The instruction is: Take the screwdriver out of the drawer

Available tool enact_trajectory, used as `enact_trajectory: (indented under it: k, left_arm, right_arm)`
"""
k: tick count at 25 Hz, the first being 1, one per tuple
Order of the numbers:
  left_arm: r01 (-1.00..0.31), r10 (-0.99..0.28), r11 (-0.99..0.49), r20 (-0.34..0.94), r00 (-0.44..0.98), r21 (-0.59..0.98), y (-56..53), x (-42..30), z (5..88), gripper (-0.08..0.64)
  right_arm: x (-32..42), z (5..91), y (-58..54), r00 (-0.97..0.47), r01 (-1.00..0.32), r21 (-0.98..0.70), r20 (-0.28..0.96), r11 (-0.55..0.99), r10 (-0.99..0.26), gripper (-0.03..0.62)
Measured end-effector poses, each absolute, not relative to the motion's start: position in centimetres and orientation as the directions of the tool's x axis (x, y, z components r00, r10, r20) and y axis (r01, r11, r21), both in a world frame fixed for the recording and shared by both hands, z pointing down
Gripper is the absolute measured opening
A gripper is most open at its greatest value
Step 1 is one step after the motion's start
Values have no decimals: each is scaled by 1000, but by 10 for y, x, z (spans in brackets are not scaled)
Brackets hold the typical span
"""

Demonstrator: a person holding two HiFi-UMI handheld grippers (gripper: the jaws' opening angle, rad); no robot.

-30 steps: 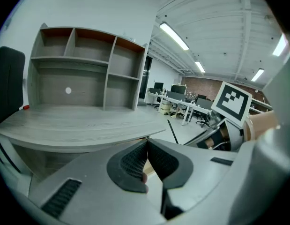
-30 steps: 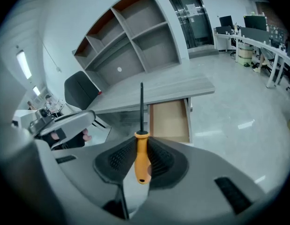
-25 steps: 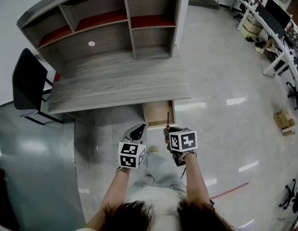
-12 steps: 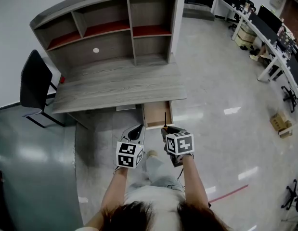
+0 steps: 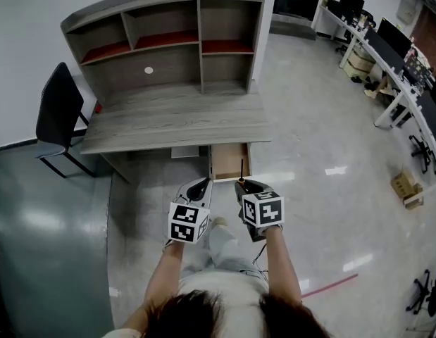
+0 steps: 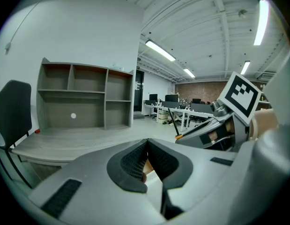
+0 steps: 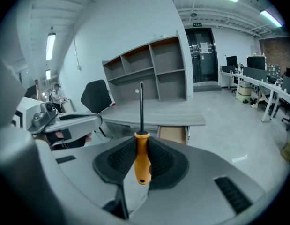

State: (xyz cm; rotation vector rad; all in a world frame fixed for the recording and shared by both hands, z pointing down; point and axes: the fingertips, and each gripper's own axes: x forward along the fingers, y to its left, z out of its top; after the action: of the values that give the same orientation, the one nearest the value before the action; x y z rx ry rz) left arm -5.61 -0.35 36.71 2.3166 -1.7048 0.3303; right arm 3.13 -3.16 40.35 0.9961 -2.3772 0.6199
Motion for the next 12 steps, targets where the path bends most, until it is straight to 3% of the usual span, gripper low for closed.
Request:
enact_trajectory:
  k: [12]
  left_arm:
    - [-964, -925, -263, 274, 265, 46, 39, -57, 340, 17]
  right_arm:
    - [38, 373, 4, -618, -745, -149, 522, 651, -588, 87]
